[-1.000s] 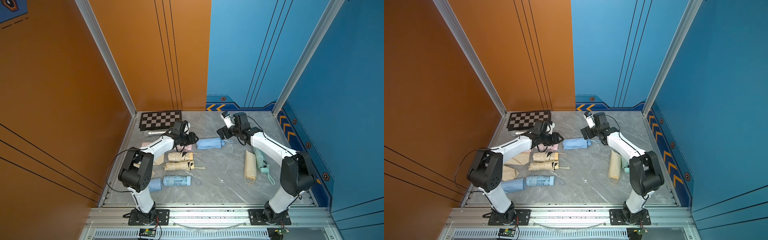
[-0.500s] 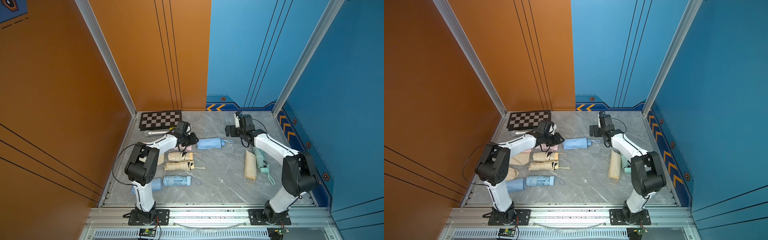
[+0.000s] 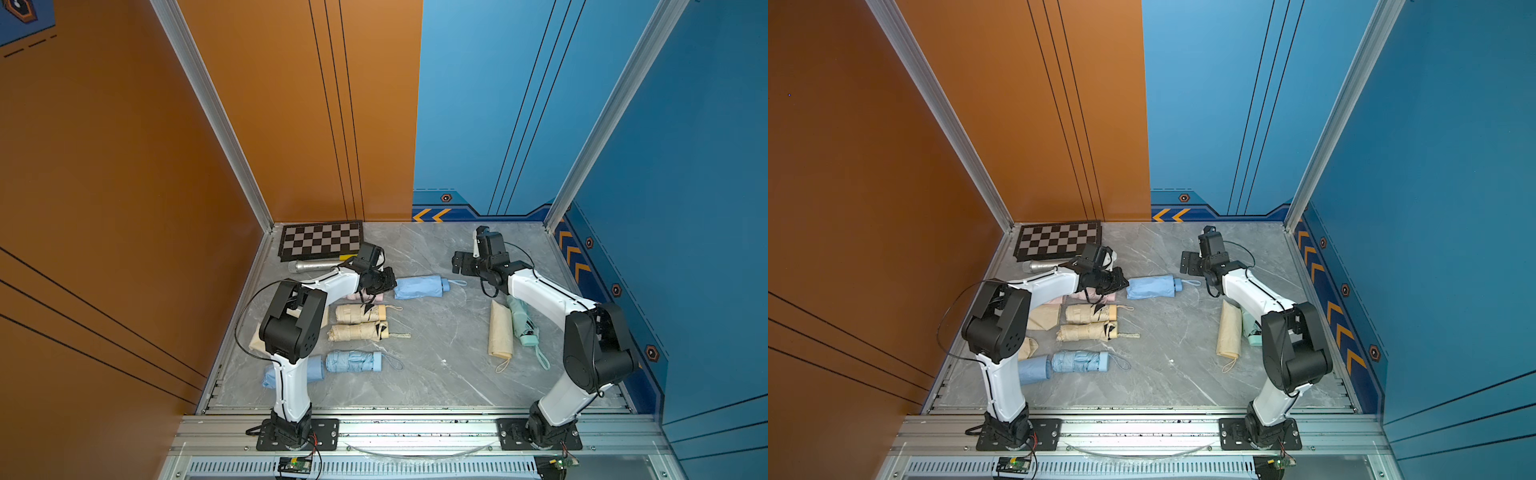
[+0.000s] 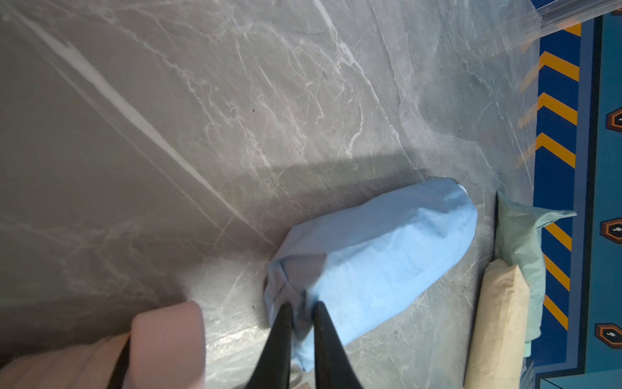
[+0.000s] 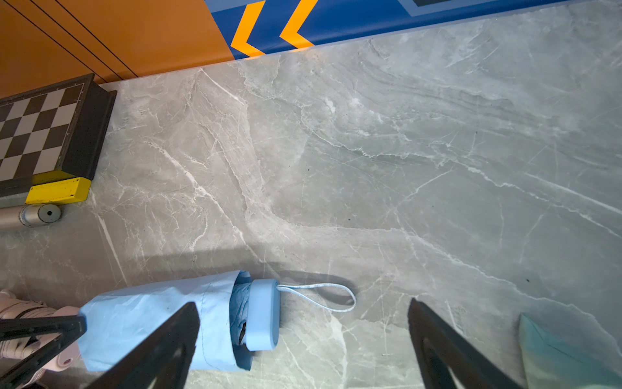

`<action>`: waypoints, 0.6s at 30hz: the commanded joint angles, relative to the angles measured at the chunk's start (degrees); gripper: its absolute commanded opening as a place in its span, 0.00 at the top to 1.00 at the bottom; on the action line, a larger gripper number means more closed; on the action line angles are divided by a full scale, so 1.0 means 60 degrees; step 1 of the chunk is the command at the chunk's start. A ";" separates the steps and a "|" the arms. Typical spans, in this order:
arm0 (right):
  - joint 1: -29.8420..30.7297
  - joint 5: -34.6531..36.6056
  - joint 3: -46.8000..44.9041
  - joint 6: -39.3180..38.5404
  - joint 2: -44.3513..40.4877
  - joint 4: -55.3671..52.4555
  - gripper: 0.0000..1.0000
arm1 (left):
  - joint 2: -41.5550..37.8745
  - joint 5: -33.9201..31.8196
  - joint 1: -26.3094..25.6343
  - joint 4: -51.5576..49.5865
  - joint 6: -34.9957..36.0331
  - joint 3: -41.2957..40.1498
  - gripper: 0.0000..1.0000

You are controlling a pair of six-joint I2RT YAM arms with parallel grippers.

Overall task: Take umbrellas out of sleeves
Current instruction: Take out the umbrella from the umbrella sleeve.

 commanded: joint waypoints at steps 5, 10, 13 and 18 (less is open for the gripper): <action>0.0126 0.0152 0.0004 0.0373 0.0379 -0.0500 0.03 | 0.0048 0.0197 -0.0051 -0.0171 0.0091 0.0127 1.00; 0.0187 0.0431 0.0538 0.0047 0.0765 -0.1287 0.08 | -0.0028 0.0234 -0.0051 -0.0171 0.0134 0.0096 1.00; 0.0226 0.0499 0.0849 -0.0188 0.1087 -0.1709 0.11 | -0.0053 0.0250 -0.0051 -0.0171 0.0156 0.0082 1.00; 0.0350 -0.0009 0.1404 -0.0301 0.1755 -0.2365 0.19 | -0.0068 0.0306 -0.0066 -0.0171 0.0161 0.0049 1.00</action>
